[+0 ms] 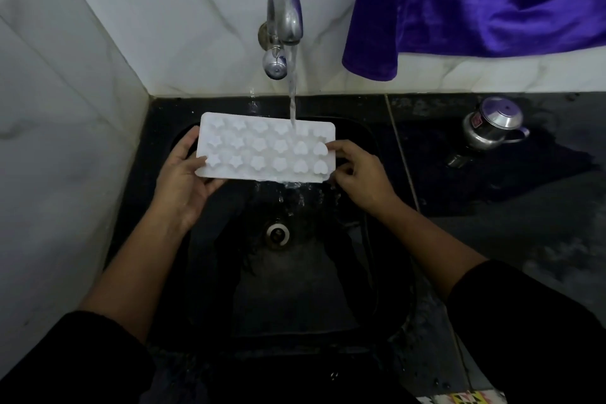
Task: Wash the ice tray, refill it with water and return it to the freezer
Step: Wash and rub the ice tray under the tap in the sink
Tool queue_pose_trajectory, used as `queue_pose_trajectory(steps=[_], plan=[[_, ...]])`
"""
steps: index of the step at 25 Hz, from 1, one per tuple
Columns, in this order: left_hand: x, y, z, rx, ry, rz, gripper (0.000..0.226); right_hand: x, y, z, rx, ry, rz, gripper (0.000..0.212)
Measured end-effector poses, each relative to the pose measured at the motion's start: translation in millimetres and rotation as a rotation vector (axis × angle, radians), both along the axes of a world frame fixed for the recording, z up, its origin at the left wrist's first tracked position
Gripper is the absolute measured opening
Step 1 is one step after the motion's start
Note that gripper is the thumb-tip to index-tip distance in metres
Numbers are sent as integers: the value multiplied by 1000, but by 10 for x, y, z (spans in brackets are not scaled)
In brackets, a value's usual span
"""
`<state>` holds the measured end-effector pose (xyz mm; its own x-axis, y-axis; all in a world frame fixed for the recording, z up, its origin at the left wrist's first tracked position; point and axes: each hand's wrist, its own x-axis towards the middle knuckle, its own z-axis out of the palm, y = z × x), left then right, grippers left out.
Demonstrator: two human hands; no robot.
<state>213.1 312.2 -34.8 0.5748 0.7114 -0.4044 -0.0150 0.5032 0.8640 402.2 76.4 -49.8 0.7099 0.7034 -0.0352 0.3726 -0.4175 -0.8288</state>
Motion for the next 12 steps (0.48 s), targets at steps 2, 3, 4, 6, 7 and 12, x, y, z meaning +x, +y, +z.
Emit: queue_pose_trajectory(steps=[2, 3, 4, 6, 7, 12], plan=[[-101, 33, -91, -61, 13, 51, 55, -24, 92, 78, 22, -47, 41, 48], [-130, 33, -153, -100, 21, 69, 54, -22, 114, 136, 28, -71, 54, 47], [-138, 19, -214, -136, 29, 78, 52, -8, 118, 198, 39, -105, 67, 45], [-89, -63, -318, -204, 64, 59, 43, 40, 88, 349, 81, -214, 104, 39], [-36, -121, -361, -237, 101, 36, 35, 71, 62, 426, 107, -271, 120, 35], [243, -407, -422, -240, 281, -190, 75, 363, -20, 583, 169, -308, -50, 21]])
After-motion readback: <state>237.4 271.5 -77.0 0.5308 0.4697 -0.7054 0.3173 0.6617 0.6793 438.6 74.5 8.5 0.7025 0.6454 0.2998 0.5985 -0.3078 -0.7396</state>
